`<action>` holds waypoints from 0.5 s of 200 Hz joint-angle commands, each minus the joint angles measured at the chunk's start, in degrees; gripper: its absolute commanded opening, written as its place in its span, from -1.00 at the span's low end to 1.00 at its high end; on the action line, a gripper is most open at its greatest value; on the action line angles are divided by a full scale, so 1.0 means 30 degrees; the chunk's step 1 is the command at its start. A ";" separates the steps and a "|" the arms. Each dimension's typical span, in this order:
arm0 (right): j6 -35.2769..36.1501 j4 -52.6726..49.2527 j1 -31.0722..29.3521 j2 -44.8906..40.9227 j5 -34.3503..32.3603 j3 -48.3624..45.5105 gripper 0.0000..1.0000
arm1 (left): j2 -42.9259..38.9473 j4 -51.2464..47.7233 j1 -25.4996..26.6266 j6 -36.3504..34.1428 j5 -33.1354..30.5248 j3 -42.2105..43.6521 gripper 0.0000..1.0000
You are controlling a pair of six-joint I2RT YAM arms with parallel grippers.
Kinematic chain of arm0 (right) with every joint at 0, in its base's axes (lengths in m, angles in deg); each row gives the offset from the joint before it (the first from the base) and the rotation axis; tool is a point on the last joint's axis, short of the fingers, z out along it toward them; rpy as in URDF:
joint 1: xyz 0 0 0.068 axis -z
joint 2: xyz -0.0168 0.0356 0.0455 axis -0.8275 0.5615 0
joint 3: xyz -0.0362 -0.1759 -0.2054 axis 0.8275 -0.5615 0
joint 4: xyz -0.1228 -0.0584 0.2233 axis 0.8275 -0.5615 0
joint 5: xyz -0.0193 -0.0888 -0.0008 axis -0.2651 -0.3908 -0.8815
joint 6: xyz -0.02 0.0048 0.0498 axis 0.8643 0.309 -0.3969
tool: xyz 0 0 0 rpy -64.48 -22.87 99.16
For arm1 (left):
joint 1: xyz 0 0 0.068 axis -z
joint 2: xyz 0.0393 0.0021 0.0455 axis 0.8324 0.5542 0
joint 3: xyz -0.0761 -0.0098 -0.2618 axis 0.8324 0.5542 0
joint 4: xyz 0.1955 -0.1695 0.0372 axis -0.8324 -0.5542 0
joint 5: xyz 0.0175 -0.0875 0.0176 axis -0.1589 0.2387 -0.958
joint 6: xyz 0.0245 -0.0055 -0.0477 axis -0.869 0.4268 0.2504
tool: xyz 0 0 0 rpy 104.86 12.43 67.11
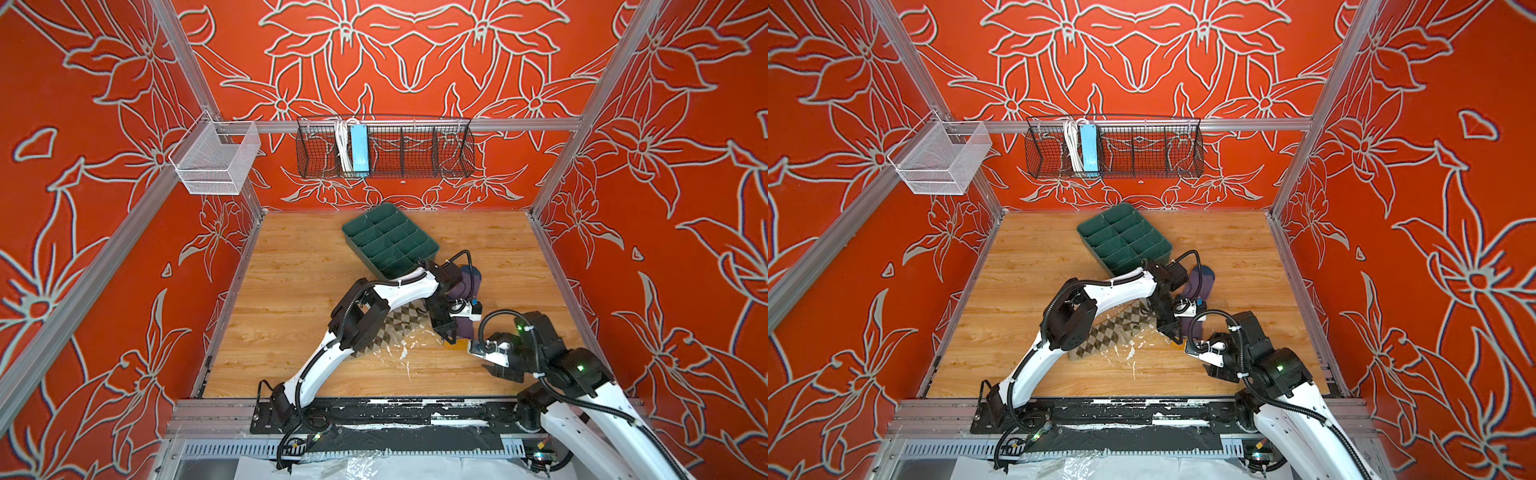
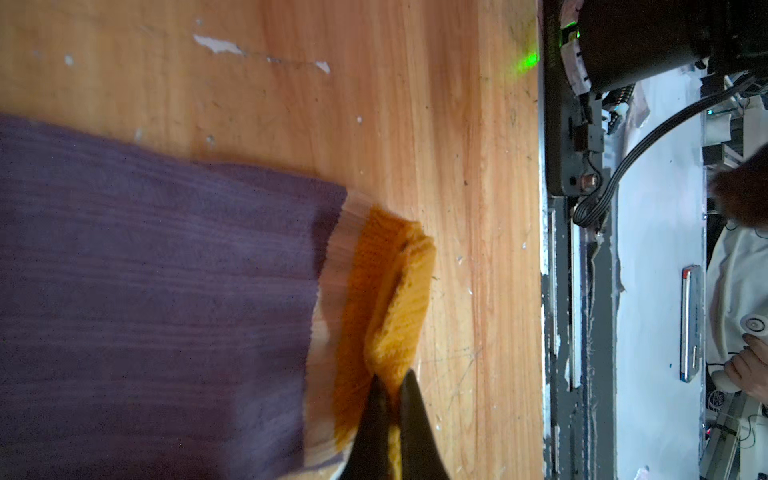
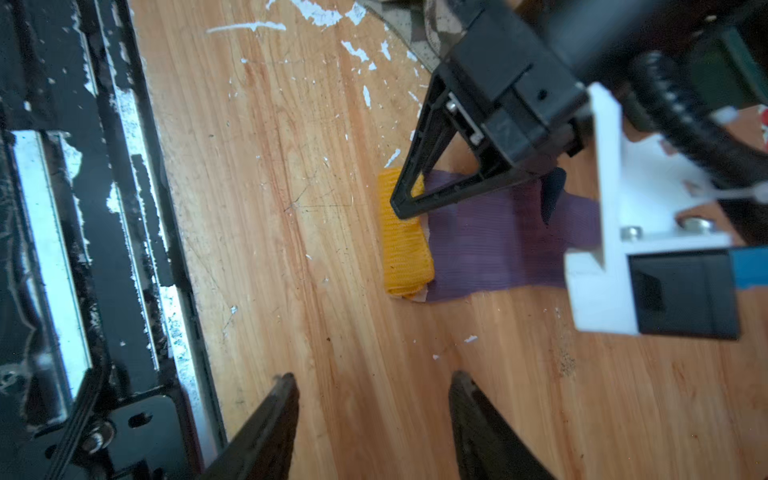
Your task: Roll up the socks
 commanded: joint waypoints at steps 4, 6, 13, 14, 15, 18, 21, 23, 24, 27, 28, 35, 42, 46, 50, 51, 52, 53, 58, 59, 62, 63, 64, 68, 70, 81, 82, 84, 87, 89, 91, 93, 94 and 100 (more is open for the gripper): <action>-0.0233 0.2643 -0.2754 0.2688 -0.3915 -0.0299 0.24 | 0.0552 -0.0937 -0.0166 -0.0207 0.0523 -0.0343 -1.00; -0.0235 0.2818 -0.2937 0.3013 -0.4219 -0.0292 0.24 | 0.0570 -0.0953 -0.0181 -0.0206 0.0534 -0.0346 -1.00; -0.0206 0.3282 -0.3509 0.4030 -0.5150 -0.0232 0.24 | 0.0627 -0.0981 -0.0166 -0.0228 0.0564 -0.0396 -1.00; -0.0206 0.3401 -0.3571 0.4162 -0.5267 -0.0236 0.24 | 0.0636 -0.0999 -0.0166 -0.0232 0.0566 -0.0401 -1.00; -0.0206 0.3505 -0.3631 0.4301 -0.5370 -0.0238 0.24 | 0.0640 -0.0993 -0.0166 -0.0234 0.0566 -0.0418 -1.00; -0.0228 0.3786 -0.3787 0.4690 -0.5577 -0.0237 0.24 | 0.0658 -0.1018 -0.0181 -0.0235 0.0556 -0.0451 -1.00; -0.0235 0.4081 -0.3909 0.5054 -0.5808 -0.0214 0.24 | 0.0686 -0.1043 -0.0186 -0.0228 0.0566 -0.0488 -1.00; -0.0235 0.4247 -0.3958 0.5253 -0.5908 -0.0197 0.24 | 0.0698 -0.1067 -0.0193 -0.0234 0.0567 -0.0514 -1.00; -0.0236 0.4323 -0.3986 0.5359 -0.5954 -0.0175 0.24 | 0.0715 -0.1072 -0.0194 -0.0235 0.0567 -0.0533 -1.00; -0.0236 0.4533 -0.4073 0.5647 -0.6064 -0.0166 0.24 | 0.0752 -0.1104 -0.0195 -0.0261 0.0589 -0.0564 -1.00; -0.0236 0.4642 -0.4087 0.5732 -0.6091 -0.0159 0.24 | 0.0756 -0.1119 -0.0195 -0.0263 0.0593 -0.0573 -1.00; -0.0168 0.5248 -0.4199 0.6226 -0.6232 -0.0224 0.24 | 0.0844 -0.1192 -0.0217 -0.0265 0.0624 -0.0700 -1.00; -0.0098 0.5870 -0.4246 0.6510 -0.6344 -0.0343 0.24 | 0.0927 -0.1235 -0.0225 -0.0265 0.0709 -0.0821 -1.00; -0.0015 0.6227 -0.4276 0.6664 -0.6399 -0.0415 0.24 | 0.0984 -0.1298 -0.0225 -0.0292 0.0763 -0.0919 -1.00; 0.0077 0.6530 -0.4303 0.6799 -0.6437 -0.0511 0.24 | 0.1035 -0.1335 -0.0250 -0.0294 0.0814 -0.0998 -1.00; 0.0096 0.6578 -0.4305 0.6821 -0.6438 -0.0508 0.24 | 0.1045 -0.1352 -0.0252 -0.0294 0.0822 -0.1024 -1.00; 0.0135 0.6660 -0.4321 0.6861 -0.6453 -0.0535 0.24 | 0.1049 -0.1360 -0.0253 -0.0294 0.0841 -0.1052 -1.00; 0.0155 0.6702 -0.4328 0.6881 -0.6461 -0.0564 0.24 | 0.1066 -0.1379 -0.0254 -0.0294 0.0851 -0.1066 -1.00; 0.0299 0.6978 -0.4361 0.7033 -0.6469 -0.0637 0.24 | 0.1109 -0.1395 -0.0254 -0.0270 0.0902 -0.1137 -1.00; 0.0325 0.7022 -0.4363 0.7070 -0.6469 -0.0658 0.24 | 0.1111 -0.1411 -0.0254 -0.0282 0.0910 -0.1152 -1.00; 0.0428 0.7162 -0.4365 0.7164 -0.6483 -0.0732 0.24 | 0.1138 -0.1454 -0.0280 -0.0293 0.0965 -0.1202 -1.00; 0.0462 0.7187 -0.4380 0.7194 -0.6491 -0.0750 0.24 | 0.1155 -0.1470 -0.0282 -0.0294 0.0971 -0.1214 -1.00; 0.0479 0.7243 -0.4387 0.7223 -0.6509 -0.0774 0.24 | 0.1163 -0.1478 -0.0282 -0.0309 0.0989 -0.1220 -1.00; 0.0552 0.7371 -0.4394 0.7355 -0.6574 -0.0873 0.24 | 0.1185 -0.1520 -0.0283 -0.0323 0.1031 -0.1268 -1.00; 0.0599 0.7464 -0.4409 0.7447 -0.6620 -0.0904 0.24 | 0.1189 -0.1531 -0.0283 -0.0323 0.1035 -0.1280 -1.00; 0.0650 0.7650 -0.4446 0.7901 -0.6677 -0.1081 0.22 | 0.1208 -0.1496 -0.0283 -0.0324 0.1065 -0.1279 -1.00; 0.0647 0.7651 -0.4450 0.7943 -0.6676 -0.1086 0.23 | 0.1204 -0.1506 -0.0283 -0.0324 0.1065 -0.1282 -1.00; 0.0681 0.7637 -0.4438 0.8011 -0.6630 -0.1089 0.22 | 0.1216 -0.1520 -0.0283 -0.0324 0.1065 -0.1284 -1.00; 0.0685 0.7609 -0.4466 0.8124 -0.6562 -0.1097 0.21 | 0.1228 -0.1501 -0.0283 -0.0324 0.1084 -0.1284 -1.00; 0.0698 0.7597 -0.4478 0.8188 -0.6521 -0.1128 0.22 | 0.1229 -0.1512 -0.0283 -0.0324 0.1070 -0.1284 -1.00; 0.0693 0.7594 -0.4496 0.8234 -0.6526 -0.1158 0.21 | 0.1230 -0.1507 -0.0283 -0.0324 0.1066 -0.1284 -1.00; 0.0692 0.7593 -0.4530 0.8274 -0.6512 -0.1173 0.21 | 0.1230 -0.1513 -0.0283 -0.0324 0.1073 -0.1284 -1.00; 0.0697 0.7593 -0.4550 0.8306 -0.6491 -0.1175 0.21 | 0.1230 -0.1514 -0.0283 -0.0324 0.1084 -0.1299 -1.00; 0.0623 0.7618 -0.4666 0.8448 -0.6443 -0.1274 0.21 | 0.1230 -0.1558 -0.0283 -0.0351 0.1094 -0.1297 -1.00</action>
